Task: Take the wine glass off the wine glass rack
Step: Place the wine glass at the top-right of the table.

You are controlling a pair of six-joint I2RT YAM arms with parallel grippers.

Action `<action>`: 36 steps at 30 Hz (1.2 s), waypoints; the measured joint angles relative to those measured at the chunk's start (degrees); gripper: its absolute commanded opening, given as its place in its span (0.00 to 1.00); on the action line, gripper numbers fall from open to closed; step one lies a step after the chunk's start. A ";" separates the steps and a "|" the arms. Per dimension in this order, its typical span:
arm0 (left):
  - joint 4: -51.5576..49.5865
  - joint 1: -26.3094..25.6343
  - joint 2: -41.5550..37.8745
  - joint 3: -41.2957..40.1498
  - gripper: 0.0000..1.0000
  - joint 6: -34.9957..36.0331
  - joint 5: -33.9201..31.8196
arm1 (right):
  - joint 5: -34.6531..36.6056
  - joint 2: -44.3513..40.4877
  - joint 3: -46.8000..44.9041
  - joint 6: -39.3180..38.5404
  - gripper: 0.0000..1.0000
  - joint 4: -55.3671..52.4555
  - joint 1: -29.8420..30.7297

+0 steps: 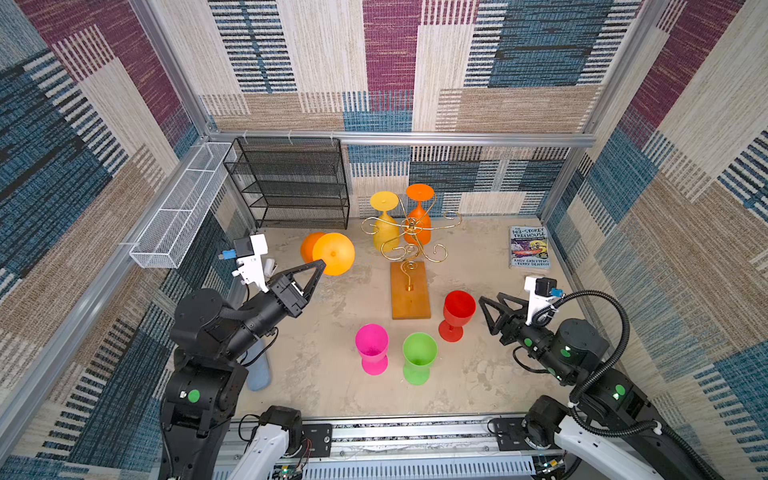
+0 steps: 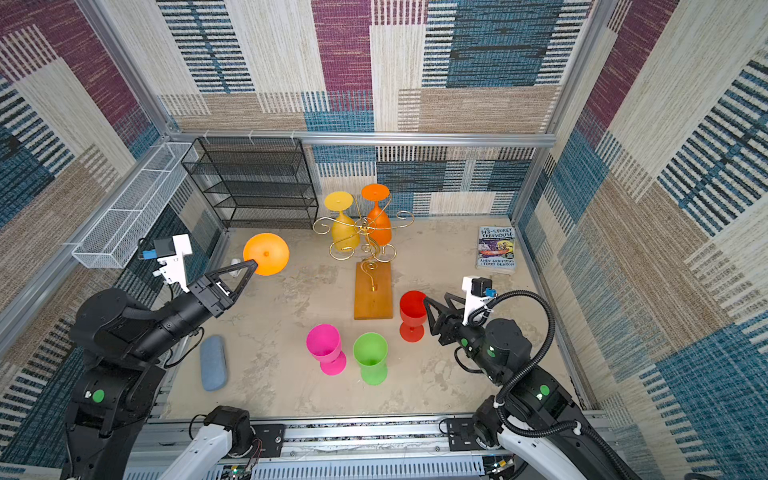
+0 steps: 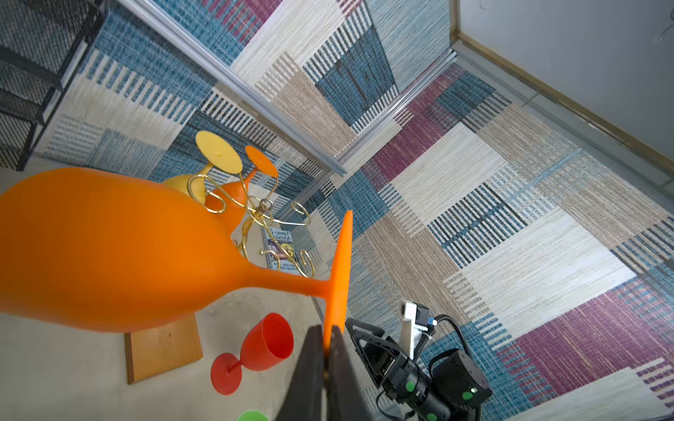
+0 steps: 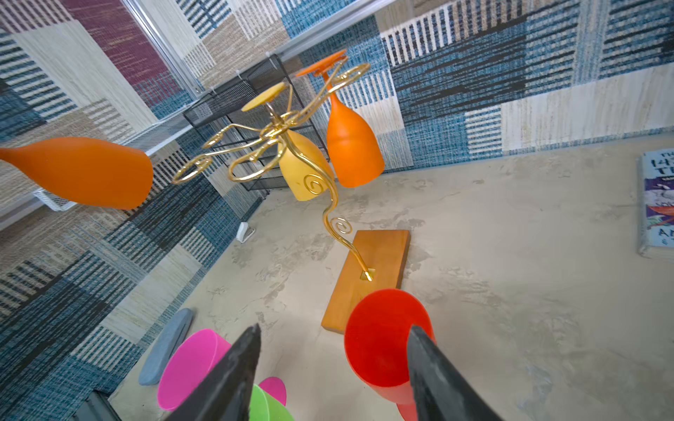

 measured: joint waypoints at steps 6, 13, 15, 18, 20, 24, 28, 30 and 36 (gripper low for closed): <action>17.86 0.00 5.09 -3.43 0.00 -7.89 6.49 | -8.11 1.77 -1.03 -1.95 0.66 14.97 0.00; 49.75 -1.40 16.26 -6.51 0.00 -29.20 11.82 | -19.50 14.08 2.08 -4.13 0.66 31.01 0.00; 56.52 -2.62 17.03 -6.29 0.00 -32.65 12.37 | -21.90 16.79 2.56 -4.92 0.66 35.32 0.00; 65.99 -4.20 18.69 -6.38 0.00 -37.35 12.20 | -24.65 20.50 2.99 -5.53 0.65 41.79 -0.02; 72.06 -5.99 20.44 -7.41 0.00 -40.48 11.61 | -26.56 22.21 2.91 -5.73 0.65 45.90 -0.26; 82.42 -11.13 25.31 -10.73 0.00 -46.31 10.10 | -31.12 24.68 2.34 -4.61 0.65 55.63 -3.32; 90.23 -14.10 28.72 -13.18 0.00 -50.16 8.00 | -36.50 28.00 1.62 1.31 0.65 65.22 -9.31; 93.44 -14.99 29.42 -14.05 0.00 -51.12 7.21 | -38.34 29.53 1.49 4.50 0.64 69.07 -11.72; 98.20 -15.74 28.81 -16.37 0.00 -51.49 5.68 | -44.41 34.14 2.10 11.89 0.63 78.40 -17.00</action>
